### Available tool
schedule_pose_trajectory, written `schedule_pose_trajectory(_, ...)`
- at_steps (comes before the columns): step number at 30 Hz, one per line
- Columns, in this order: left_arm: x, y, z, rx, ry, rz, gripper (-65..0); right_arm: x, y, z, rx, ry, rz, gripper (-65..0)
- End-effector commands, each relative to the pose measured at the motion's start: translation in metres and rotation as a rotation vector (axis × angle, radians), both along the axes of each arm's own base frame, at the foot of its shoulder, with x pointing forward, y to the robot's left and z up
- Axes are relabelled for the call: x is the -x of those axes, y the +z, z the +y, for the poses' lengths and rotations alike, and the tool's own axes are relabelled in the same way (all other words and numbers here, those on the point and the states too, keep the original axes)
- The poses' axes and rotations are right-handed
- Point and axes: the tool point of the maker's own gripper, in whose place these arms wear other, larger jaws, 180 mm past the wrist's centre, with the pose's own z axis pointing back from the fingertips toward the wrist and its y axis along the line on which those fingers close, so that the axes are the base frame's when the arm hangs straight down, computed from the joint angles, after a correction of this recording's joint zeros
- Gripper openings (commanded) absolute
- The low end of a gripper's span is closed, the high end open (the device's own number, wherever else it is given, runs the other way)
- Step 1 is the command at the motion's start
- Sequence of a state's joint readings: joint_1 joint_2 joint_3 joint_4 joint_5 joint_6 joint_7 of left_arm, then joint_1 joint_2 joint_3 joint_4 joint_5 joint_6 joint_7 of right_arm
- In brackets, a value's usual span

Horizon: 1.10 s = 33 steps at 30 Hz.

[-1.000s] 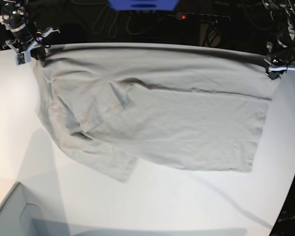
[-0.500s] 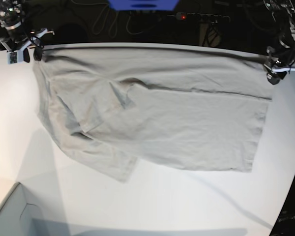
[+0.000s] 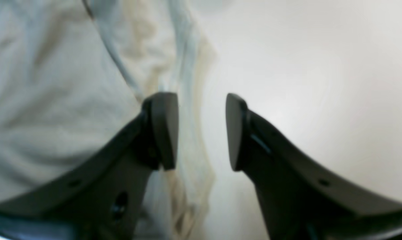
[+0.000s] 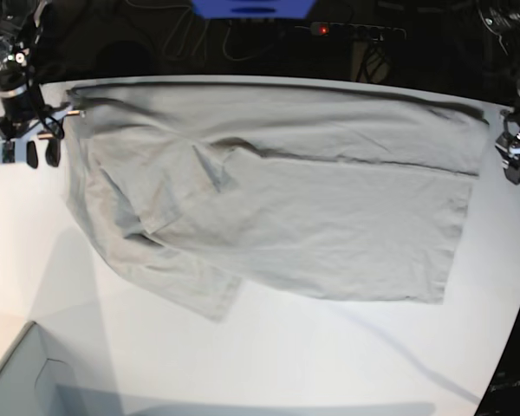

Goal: Layout the t-shirt on the table in an organized manner, then fold the t-shirt properly
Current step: 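Move both grippers down to the shirt's hem corners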

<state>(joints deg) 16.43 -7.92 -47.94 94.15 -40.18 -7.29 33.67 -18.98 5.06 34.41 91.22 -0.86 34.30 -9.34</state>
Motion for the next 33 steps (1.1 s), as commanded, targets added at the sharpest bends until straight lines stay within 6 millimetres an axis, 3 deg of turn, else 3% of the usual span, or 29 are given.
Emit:
schedule_pose_trajectory(1, -0.016, 0.024, 0.005, -0.038, -0.009, -0.078, -31.8, -0.022, 0.02, 0.002, 0.009, 0.033, -0.078, -41.1)
schedule_pose_trajectory(4, -0.034, 0.038, 0.006, -0.069, -0.021, -0.111, -31.8, -0.059, 0.037, 0.013, 0.007, 0.084, -0.146, -41.1)
schedule_pose_trajectory(8, -0.064, 0.05, -0.007, -0.122, -0.072, -0.127, -31.8, -0.119, 0.049, 0.021, -0.023, 0.136, -0.203, -40.3)
schedule_pose_trajectory(11, -0.075, 0.053, -0.014, -0.156, -0.101, -0.121, -31.7, -0.156, 0.037, 0.019, -0.065, 0.151, -0.172, -36.9)
schedule_pose_trajectory(15, -0.084, 0.055, -0.02, -0.179, -0.122, -0.116, -31.2, -0.194, 0.004, 0.021, -0.129, 0.182, -0.052, -34.1)
schedule_pose_trajectory(19, -0.086, 0.057, -0.02, -0.177, -0.116, -0.123, -20.1, -0.221, -0.02, 0.027, -0.194, 0.189, 0.057, -33.5)
schedule_pose_trajectory(22, -0.087, 0.057, -0.022, -0.174, -0.119, -0.126, -11.7, -0.24, -0.015, 0.032, -0.229, 0.191, 0.027, -33.5)
schedule_pose_trajectory(27, -0.087, 0.058, -0.02, -0.18, -0.12, -0.126, -11.0, -0.251, -0.01, 0.04, -0.254, 0.2, -0.012, -33.5)
schedule_pose_trajectory(31, -0.087, 0.058, -0.02, -0.18, -0.12, -0.126, -11.0, -0.251, -0.02, 0.025, -0.162, 0.128, 0.009, -33.5)
schedule_pose_trajectory(33, -0.087, 0.058, -0.02, -0.18, -0.12, -0.126, -11.0, -0.248, -0.028, 0.032, -0.129, 0.144, 0.034, -33.5)
